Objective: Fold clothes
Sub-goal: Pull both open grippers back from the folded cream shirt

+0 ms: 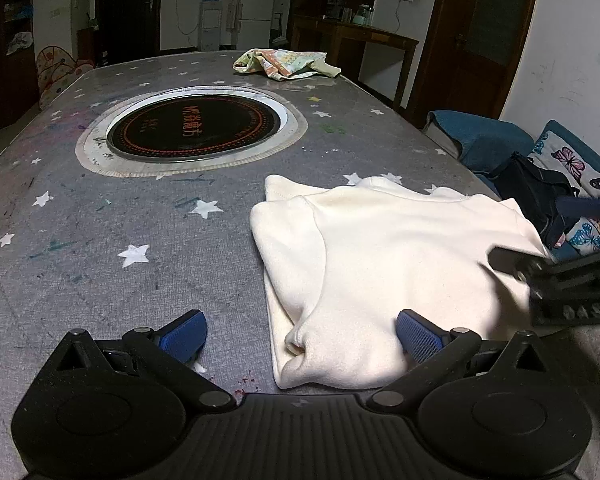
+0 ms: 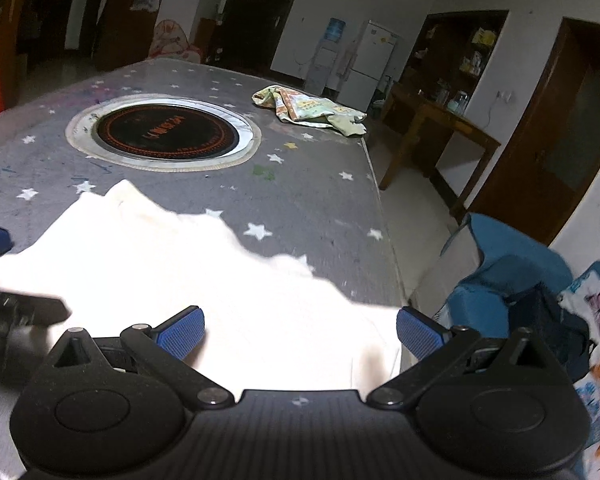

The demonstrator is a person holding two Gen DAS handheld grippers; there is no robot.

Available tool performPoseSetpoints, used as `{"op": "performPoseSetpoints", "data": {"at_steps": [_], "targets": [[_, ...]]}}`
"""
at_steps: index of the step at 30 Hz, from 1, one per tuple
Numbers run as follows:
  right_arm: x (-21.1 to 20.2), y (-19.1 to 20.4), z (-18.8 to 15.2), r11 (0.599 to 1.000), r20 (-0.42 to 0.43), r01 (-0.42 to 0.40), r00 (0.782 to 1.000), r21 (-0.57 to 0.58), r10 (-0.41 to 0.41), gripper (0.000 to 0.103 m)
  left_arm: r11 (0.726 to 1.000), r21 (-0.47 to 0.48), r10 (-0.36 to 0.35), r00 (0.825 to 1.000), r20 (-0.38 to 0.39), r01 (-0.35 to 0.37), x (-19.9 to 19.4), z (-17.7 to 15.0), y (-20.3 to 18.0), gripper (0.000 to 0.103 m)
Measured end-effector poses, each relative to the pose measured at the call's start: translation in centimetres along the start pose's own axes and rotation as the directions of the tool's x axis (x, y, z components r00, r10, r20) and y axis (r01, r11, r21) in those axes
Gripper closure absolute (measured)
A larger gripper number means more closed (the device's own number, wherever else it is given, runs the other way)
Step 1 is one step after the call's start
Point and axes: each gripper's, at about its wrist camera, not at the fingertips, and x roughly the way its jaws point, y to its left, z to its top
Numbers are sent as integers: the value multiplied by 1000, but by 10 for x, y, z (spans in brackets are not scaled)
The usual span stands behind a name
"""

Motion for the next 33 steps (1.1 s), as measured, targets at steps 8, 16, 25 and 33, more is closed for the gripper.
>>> {"op": "performPoseSetpoints", "data": {"at_steps": [8,16,25,33], "targets": [[-13,-7,-27,998,-5,-25,1000,56,25,0,1000,2,1,1000,0,-1,-1,-1,0,0],[-18,-14,-43,993,-16,-53,998,107,55,0,1000,9,-4,1000,2,4,-2,-2,0,0],[-33,-27,-42,989,24,-40,999,144,36,0,1000,14,6,1000,11,-6,-15,2,-3,0],[-25,-29,-58,985,-30,-45,998,164,50,0,996,84,-19,997,69,13,-26,13,-26,0]]}}
